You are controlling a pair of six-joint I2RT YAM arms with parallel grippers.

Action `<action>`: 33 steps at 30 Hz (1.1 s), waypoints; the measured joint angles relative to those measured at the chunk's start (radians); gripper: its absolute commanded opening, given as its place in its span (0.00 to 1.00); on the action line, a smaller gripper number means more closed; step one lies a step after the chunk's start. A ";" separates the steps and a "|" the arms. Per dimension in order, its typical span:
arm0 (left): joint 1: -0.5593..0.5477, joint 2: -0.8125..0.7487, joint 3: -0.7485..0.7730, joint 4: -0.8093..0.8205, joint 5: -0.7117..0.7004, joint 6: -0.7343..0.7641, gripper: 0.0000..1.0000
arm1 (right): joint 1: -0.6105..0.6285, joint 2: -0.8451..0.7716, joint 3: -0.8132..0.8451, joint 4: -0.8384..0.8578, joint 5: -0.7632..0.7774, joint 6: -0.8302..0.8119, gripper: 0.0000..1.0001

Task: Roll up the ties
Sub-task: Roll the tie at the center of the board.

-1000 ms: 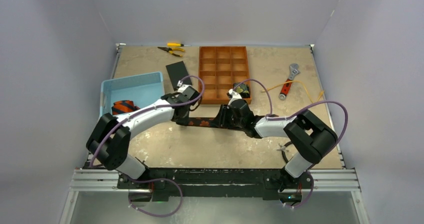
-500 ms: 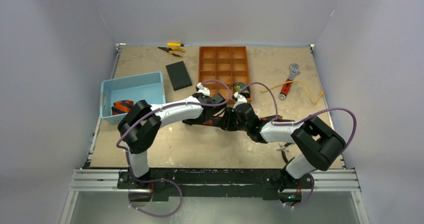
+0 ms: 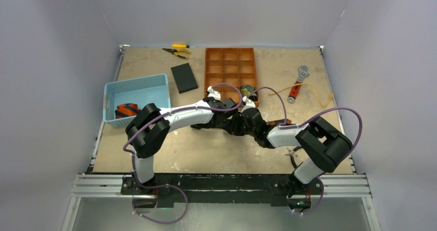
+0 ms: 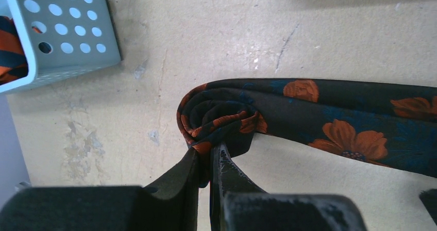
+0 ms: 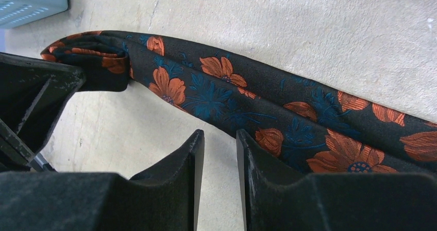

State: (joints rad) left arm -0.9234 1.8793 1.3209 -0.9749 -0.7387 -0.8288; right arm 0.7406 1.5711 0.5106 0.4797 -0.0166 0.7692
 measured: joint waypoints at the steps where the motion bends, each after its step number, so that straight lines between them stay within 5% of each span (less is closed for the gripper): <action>1: 0.000 0.000 0.000 0.007 0.006 0.000 0.00 | 0.000 0.004 -0.001 0.006 0.000 0.002 0.33; 8: -0.003 0.000 0.001 0.045 0.029 0.000 0.00 | 0.000 -0.012 -0.024 0.028 0.010 0.014 0.33; 18: -0.003 0.005 0.002 0.047 0.026 0.001 0.00 | -0.042 -0.261 -0.060 -0.109 0.158 0.042 0.31; 33: -0.003 0.005 0.002 0.087 0.036 0.010 0.00 | -0.147 -0.254 -0.140 -0.178 0.208 0.082 0.28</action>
State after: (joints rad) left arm -0.9260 1.8843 1.3224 -0.8883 -0.7025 -0.8188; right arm 0.5934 1.3167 0.3710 0.3016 0.1917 0.8513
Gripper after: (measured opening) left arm 0.053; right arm 0.284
